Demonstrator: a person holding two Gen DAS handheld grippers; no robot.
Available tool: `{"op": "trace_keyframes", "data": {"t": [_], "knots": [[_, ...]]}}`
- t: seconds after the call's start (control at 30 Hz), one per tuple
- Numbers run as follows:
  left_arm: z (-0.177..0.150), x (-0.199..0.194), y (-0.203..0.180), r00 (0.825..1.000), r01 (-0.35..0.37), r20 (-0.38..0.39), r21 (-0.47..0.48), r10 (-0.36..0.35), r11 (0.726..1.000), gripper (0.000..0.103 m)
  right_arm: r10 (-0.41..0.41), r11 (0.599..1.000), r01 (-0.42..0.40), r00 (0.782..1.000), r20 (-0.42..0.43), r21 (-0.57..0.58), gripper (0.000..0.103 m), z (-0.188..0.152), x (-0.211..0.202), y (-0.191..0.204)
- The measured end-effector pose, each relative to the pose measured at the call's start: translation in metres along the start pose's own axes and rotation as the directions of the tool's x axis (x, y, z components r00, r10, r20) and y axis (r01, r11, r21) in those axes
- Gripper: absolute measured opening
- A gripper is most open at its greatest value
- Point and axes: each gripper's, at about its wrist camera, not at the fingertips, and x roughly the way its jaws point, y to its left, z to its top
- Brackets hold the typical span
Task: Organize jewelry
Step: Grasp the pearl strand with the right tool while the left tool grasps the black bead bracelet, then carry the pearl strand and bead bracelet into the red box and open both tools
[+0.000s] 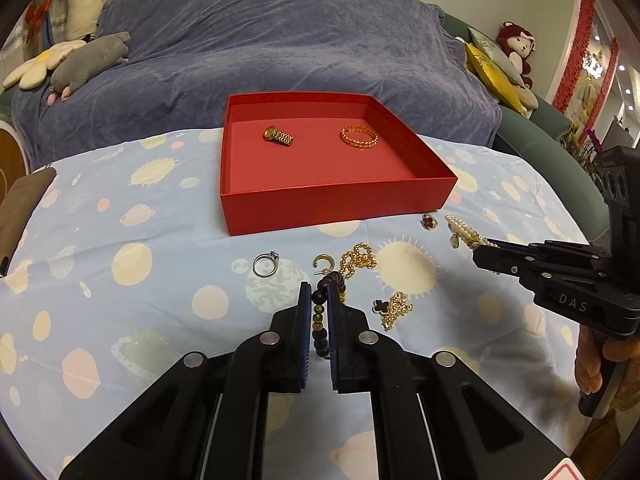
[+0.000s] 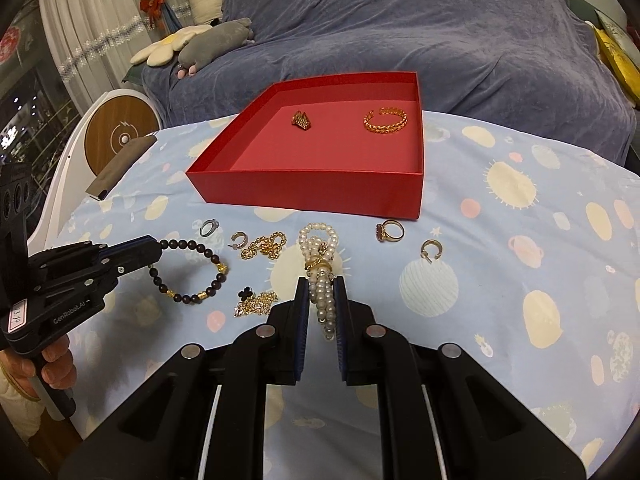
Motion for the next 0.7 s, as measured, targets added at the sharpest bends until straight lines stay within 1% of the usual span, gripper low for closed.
{"op": "trace_keyframes", "data": {"t": [0.17,0.3,0.43,0.53,0.6,0.7], "knots": [[0.009,-0.017,-0.001,0.999,-0.009,0.041,0.01,0.009,1.0,0.005,0.005,1.0,-0.005,1.0,0.03,0.009,0.012,0.008,-0.012,0.001],[0.03,-0.027,-0.002,0.997,-0.008,0.072,0.01,0.007,1.0,0.005,0.016,0.999,-0.018,0.999,0.046,0.031,0.012,0.023,-0.016,0.001],[0.068,-0.031,-0.006,0.993,-0.012,0.118,0.03,0.008,0.999,0.005,0.014,0.999,-0.016,0.997,0.073,0.028,0.012,0.056,-0.016,0.001],[0.099,-0.027,-0.009,0.987,-0.039,0.159,0.054,0.03,0.998,0.005,0.011,1.0,-0.013,0.996,0.093,0.017,0.011,0.086,-0.011,0.003],[0.118,-0.02,-0.01,0.983,-0.053,0.179,0.058,0.042,0.997,0.005,0.002,1.0,-0.003,0.995,0.104,0.008,0.011,0.106,-0.004,0.004],[0.14,0.0,-0.005,0.981,-0.067,0.186,0.042,0.058,0.997,0.005,-0.01,1.0,0.009,0.994,0.107,0.011,0.011,0.128,0.013,0.003]]}}
